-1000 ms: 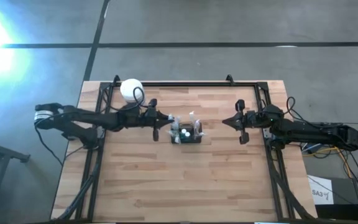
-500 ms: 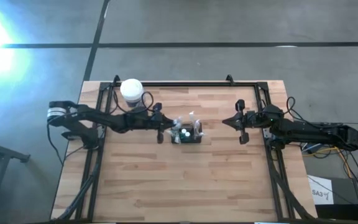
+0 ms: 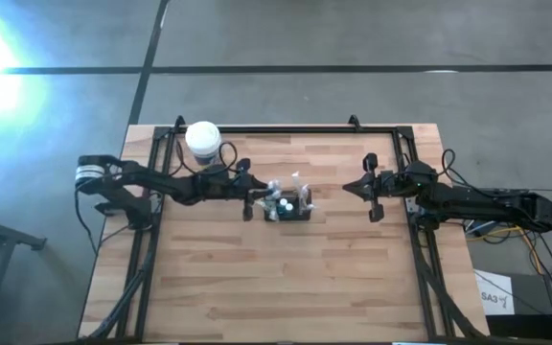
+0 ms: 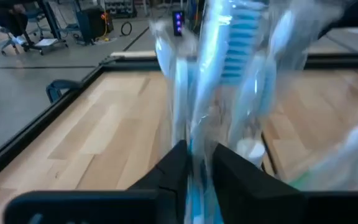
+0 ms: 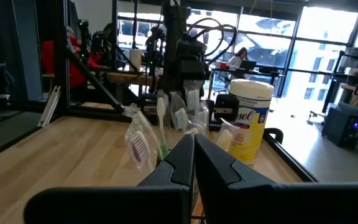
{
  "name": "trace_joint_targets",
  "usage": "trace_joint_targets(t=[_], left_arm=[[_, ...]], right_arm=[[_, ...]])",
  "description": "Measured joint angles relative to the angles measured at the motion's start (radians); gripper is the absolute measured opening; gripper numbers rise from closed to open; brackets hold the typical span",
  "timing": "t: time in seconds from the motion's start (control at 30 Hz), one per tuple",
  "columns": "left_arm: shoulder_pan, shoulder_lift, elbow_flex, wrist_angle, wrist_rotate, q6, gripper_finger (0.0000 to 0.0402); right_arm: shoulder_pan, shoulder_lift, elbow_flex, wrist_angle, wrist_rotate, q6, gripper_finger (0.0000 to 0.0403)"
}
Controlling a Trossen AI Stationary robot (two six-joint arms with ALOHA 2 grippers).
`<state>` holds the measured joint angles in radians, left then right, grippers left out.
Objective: Pick & Place toothbrushing station
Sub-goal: Put the blue toothbrush into the black wire organizer
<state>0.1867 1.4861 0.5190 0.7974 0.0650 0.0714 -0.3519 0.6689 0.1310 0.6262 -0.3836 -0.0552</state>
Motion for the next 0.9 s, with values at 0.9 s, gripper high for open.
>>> trace_joint_targets(t=[0.9], left_arm=[[-0.001,-0.464,0.011,-0.341,0.009,0.029,0.0202]], right_arm=[[0.000,0.000,-0.001,-0.001,0.017,-0.005,0.0008]])
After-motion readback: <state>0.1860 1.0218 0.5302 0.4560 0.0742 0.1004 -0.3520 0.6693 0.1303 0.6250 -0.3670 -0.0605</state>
